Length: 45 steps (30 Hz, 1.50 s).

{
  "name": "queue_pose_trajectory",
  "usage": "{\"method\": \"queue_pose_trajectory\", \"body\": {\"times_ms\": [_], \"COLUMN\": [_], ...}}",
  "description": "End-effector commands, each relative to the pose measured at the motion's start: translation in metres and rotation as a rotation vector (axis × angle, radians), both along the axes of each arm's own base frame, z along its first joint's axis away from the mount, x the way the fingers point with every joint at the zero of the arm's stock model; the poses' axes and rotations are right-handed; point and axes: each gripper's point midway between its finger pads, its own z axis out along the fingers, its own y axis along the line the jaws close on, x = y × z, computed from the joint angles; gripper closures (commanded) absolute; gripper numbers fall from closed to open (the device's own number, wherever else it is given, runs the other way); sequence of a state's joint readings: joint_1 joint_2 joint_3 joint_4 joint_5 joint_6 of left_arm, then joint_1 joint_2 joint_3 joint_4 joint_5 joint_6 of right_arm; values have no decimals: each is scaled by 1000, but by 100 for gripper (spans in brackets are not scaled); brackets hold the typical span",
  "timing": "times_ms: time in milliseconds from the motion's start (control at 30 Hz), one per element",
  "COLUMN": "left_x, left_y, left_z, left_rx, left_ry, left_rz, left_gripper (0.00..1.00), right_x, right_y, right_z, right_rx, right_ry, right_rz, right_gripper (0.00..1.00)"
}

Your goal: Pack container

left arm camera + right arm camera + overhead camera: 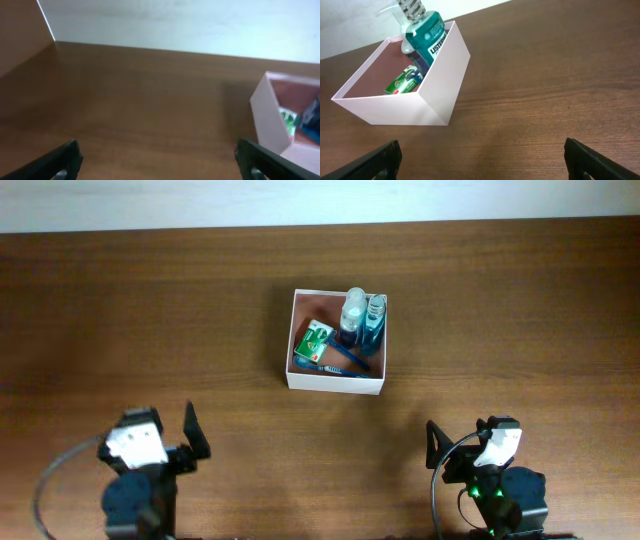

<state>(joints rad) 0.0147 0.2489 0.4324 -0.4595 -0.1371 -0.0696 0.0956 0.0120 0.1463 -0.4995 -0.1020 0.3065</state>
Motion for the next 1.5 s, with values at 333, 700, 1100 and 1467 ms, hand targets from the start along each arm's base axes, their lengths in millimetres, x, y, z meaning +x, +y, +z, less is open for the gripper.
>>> {"method": "queue_pose_trajectory", "body": {"times_ms": [333,700,1100,1467], "left_x": [-1,-1,-1,-1], "left_y": [-2,-2,-2,-2], "left_z": [-87,-86,-86,-86], "left_rx": [11,12,12,12], "left_ry": [35,28,28,28], "left_rz": [-16,-16,-16,-16], "left_gripper": [1,1,1,1], "right_x": [0,0,0,0], "right_y": [0,0,0,0], "right_z": [-2,-2,-2,-2], "right_rx": [2,2,2,2], "right_ry": [-1,-1,-1,-1], "right_rz": [3,2,3,3], "right_gripper": [1,1,1,1]}}
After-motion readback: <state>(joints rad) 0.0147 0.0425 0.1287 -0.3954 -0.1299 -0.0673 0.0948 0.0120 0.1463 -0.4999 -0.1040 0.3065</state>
